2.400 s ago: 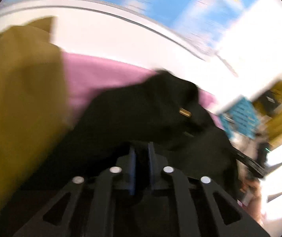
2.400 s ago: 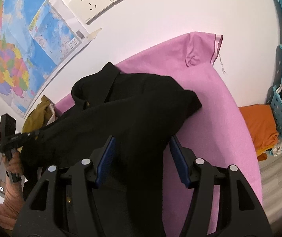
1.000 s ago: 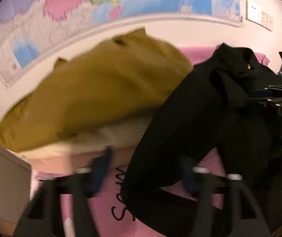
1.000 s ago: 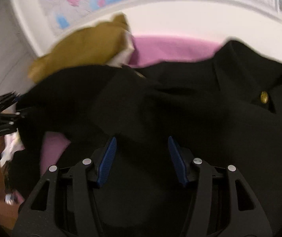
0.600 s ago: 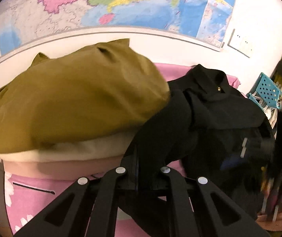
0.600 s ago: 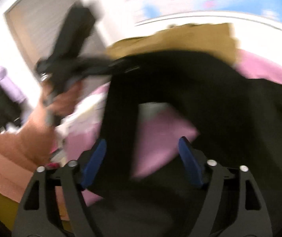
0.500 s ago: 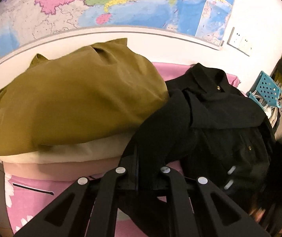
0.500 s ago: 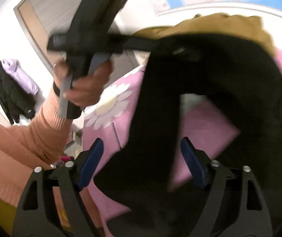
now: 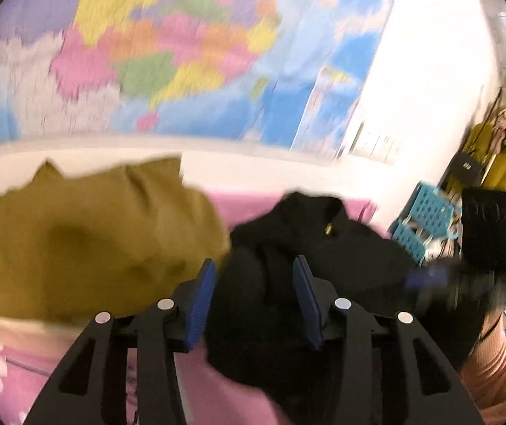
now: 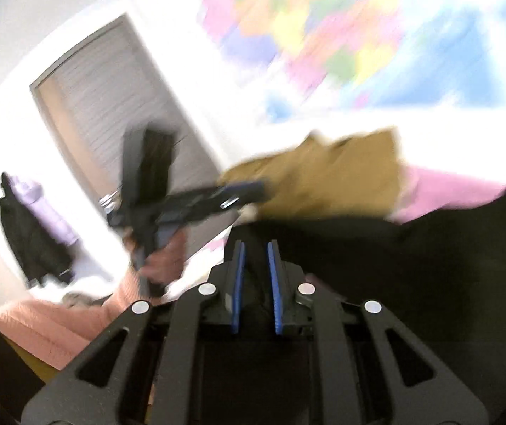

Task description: Fold large clothes

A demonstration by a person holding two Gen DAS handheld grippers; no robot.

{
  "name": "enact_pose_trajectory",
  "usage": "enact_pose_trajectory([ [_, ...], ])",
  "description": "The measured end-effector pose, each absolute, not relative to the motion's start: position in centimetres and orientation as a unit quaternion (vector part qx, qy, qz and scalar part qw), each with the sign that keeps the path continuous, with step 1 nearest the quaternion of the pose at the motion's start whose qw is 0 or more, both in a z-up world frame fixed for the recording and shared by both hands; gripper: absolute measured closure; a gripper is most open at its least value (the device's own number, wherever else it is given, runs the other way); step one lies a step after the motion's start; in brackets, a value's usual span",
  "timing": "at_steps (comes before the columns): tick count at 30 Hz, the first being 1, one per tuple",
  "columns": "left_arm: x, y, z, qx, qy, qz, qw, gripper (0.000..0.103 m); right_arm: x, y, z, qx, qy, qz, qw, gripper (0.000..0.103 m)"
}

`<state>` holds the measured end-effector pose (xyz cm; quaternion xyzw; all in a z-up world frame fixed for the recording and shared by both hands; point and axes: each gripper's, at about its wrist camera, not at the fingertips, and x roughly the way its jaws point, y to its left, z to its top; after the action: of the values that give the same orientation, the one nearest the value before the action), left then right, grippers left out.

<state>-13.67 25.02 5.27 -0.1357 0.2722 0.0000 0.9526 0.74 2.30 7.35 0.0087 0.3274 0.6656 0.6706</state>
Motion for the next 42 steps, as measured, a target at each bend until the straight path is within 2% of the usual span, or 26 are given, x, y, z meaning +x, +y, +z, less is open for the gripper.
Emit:
enact_pose_trajectory([
  [2,-12.7,24.3,5.3,-0.134,0.274,-0.006,0.952,0.060,3.1,-1.2,9.1,0.024,0.322,0.640,0.698,0.090],
  [4,-11.6,23.6,4.5,-0.127,0.289,-0.007,0.949,0.060,6.2,-5.0,9.9,0.040,0.321,0.594,0.737,0.102],
  [7,-8.9,21.9,1.2,-0.114,0.336,-0.003,0.935,0.060,10.2,-9.6,8.9,0.066,0.334,0.527,0.779,0.102],
  [9,-7.3,21.1,-1.0,-0.099,0.366,-0.002,0.925,0.060,12.8,-12.6,6.0,0.082,0.370,0.480,0.791,0.102],
  [11,-5.6,20.1,-3.4,-0.088,0.402,-0.005,0.911,0.060,12.8,-13.8,3.3,0.079,0.391,0.441,0.804,0.097],
  [13,-4.5,19.7,-5.4,-0.087,0.426,-0.005,0.900,0.060,11.2,-13.8,0.9,0.065,0.402,0.438,0.801,0.077],
  [14,-4.1,19.5,-6.1,-0.087,0.434,-0.006,0.897,0.060,10.6,-14.0,0.1,0.054,0.402,0.437,0.803,0.047],
  [15,-4.0,19.3,-6.4,-0.090,0.437,-0.010,0.895,0.060,10.0,-14.2,-0.6,0.044,0.401,0.437,0.804,0.033],
  [17,-3.9,19.1,-6.5,-0.089,0.434,-0.015,0.896,0.060,8.2,-14.7,-1.7,0.011,0.403,0.446,0.799,0.031],
  [18,-3.8,18.9,-6.4,-0.086,0.430,-0.015,0.898,0.060,7.6,-14.5,-2.6,-0.011,0.411,0.439,0.799,0.026],
  [20,-3.9,18.4,-5.7,-0.074,0.417,-0.023,0.905,0.056,7.3,-15.0,-4.1,-0.048,0.426,0.408,0.806,0.026],
  [22,-3.7,17.8,-5.3,-0.063,0.412,-0.025,0.909,0.048,7.5,-15.1,-5.5,-0.041,0.437,0.409,0.800,0.032],
  [23,-3.4,17.5,-5.3,-0.055,0.413,-0.024,0.909,0.048,7.6,-15.3,-5.8,-0.019,0.439,0.422,0.793,0.059],
  [24,-2.9,17.2,-5.4,-0.052,0.418,-0.024,0.907,0.048,7.6,-15.3,-5.8,-0.004,0.438,0.447,0.780,0.093],
  [25,-2.7,16.9,-5.5,-0.053,0.422,-0.025,0.905,0.048,7.4,-15.4,-5.3,0.000,0.429,0.456,0.780,0.101],
  [32,-1.0,16.6,-5.7,-0.069,0.423,-0.009,0.904,0.047,10.3,-21.7,4.1,0.150,0.311,0.423,0.838,0.101],
  [35,0.6,16.7,-5.8,-0.079,0.426,0.007,0.901,0.046,13.6,-23.1,4.1,0.169,0.330,0.374,0.850,0.099],
  [37,1.5,16.7,-6.2,-0.079,0.430,0.019,0.899,0.046,15.7,-22.8,1.6,0.159,0.376,0.342,0.846,0.094],
  [39,2.5,16.7,-6.8,-0.075,0.439,0.031,0.895,0.045,17.0,-22.3,-1.3,0.146,0.414,0.315,0.841,0.083],
  [40,3.2,16.7,-7.3,-0.072,0.445,0.038,0.892,0.044,17.3,-22.0,-2.6,0.140,0.427,0.309,0.838,0.081],
  [41,3.5,16.9,-7.5,-0.072,0.447,0.041,0.890,0.043,17.4,-21.7,-3.8,0.135,0.438,0.308,0.834,0.076],
  [42,3.7,17.0,-7.7,-0.074,0.449,0.043,0.889,0.041,17.4,-21.9,-4.7,0.141,0.440,0.303,0.834,0.061],
])
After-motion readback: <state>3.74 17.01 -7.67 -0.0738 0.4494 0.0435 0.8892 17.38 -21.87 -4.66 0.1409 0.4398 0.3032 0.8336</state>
